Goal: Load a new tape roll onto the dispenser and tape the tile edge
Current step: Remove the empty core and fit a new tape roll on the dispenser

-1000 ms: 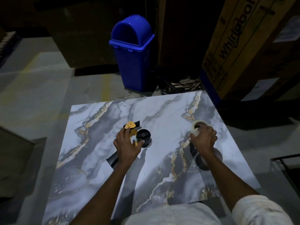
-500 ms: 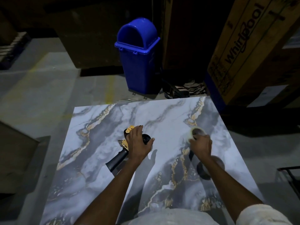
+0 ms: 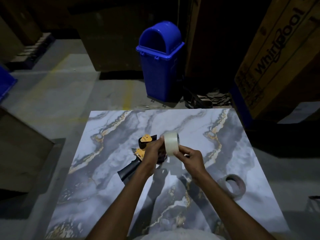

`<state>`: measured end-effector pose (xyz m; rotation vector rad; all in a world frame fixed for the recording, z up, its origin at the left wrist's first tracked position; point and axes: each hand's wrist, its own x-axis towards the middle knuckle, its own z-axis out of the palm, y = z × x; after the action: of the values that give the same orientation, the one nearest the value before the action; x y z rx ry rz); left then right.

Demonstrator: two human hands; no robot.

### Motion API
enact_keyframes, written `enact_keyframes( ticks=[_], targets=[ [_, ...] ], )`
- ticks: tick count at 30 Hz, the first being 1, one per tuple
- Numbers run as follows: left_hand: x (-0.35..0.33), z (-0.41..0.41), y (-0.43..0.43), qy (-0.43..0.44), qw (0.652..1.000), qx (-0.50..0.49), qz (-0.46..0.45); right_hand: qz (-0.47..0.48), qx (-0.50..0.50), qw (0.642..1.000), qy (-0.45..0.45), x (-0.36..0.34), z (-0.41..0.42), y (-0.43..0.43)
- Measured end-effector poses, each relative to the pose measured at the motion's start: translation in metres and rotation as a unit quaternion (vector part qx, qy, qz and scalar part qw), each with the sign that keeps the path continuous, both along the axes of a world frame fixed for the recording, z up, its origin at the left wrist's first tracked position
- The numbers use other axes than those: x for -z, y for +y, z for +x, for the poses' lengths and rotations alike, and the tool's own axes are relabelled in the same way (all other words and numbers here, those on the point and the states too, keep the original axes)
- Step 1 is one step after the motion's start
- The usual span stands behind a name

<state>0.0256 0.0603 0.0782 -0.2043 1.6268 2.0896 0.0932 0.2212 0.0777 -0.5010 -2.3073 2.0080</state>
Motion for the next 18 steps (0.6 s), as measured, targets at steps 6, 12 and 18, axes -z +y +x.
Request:
enact_keyframes(
  ticks=[6,12,18],
  targets=[
    [0.005,0.013,-0.016,0.068,0.997,0.021,0.015,0.066,-0.038,0.997,0.028,-0.009,0.008,-0.006],
    [0.006,0.022,-0.027,0.102,0.995,0.007,-0.015,-0.051,-0.007,0.998,-0.025,-0.038,-0.002,-0.014],
    [0.007,0.028,-0.035,0.118,0.992,0.015,-0.043,-0.070,-0.029,0.994,-0.081,-0.047,-0.013,-0.016]
  ],
)
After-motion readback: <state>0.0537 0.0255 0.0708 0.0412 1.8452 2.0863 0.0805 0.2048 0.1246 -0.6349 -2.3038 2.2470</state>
